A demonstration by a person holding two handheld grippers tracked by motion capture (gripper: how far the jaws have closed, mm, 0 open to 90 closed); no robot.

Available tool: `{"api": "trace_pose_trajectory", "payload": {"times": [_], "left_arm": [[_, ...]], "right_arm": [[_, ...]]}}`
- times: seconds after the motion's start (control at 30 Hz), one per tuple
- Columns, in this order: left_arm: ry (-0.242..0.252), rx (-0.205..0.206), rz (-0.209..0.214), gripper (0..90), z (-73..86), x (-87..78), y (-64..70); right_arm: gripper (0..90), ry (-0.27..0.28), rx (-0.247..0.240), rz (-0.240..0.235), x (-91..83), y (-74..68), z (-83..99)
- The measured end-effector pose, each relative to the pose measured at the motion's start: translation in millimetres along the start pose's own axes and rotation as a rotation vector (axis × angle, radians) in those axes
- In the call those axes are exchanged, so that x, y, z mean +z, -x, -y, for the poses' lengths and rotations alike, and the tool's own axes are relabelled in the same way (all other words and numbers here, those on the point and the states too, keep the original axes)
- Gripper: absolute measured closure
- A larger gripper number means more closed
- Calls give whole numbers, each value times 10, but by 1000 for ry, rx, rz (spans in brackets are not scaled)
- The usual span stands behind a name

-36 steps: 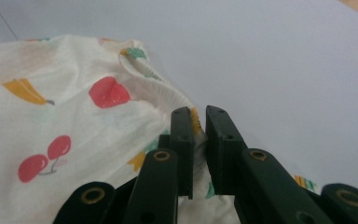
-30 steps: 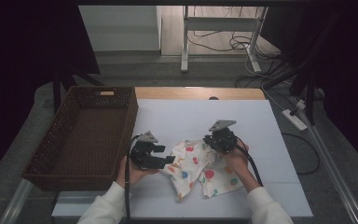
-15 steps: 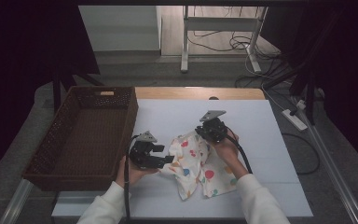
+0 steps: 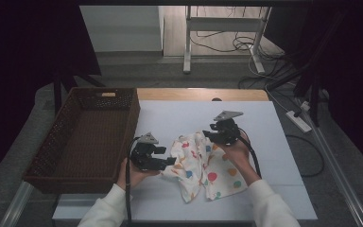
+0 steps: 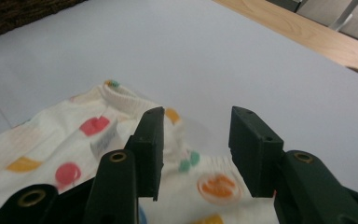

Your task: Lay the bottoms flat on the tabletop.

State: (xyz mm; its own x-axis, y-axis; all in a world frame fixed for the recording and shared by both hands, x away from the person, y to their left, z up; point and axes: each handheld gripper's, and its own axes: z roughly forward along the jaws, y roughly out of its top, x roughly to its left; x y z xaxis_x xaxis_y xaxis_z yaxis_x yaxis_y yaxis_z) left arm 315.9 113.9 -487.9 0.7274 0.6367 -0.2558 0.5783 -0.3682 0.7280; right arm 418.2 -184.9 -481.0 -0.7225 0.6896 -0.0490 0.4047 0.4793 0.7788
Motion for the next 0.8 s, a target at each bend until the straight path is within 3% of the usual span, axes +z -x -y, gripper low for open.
{"api": "trace_pose_trajectory", "payload": {"times": [0.27, 0.53, 0.8], "left_arm": [[0, -2, -1, 343, -5, 9, 0], [-2, 0, 0, 343, -8, 17, 5], [-2, 1, -1, 342, -8, 15, 12]], "right_arm": [[546, -20, 51, -7, -274, 80, 297], [532, -64, 48, -7, -362, 48, 456], [511, -87, 87, 7, -454, 65, 601]]}}
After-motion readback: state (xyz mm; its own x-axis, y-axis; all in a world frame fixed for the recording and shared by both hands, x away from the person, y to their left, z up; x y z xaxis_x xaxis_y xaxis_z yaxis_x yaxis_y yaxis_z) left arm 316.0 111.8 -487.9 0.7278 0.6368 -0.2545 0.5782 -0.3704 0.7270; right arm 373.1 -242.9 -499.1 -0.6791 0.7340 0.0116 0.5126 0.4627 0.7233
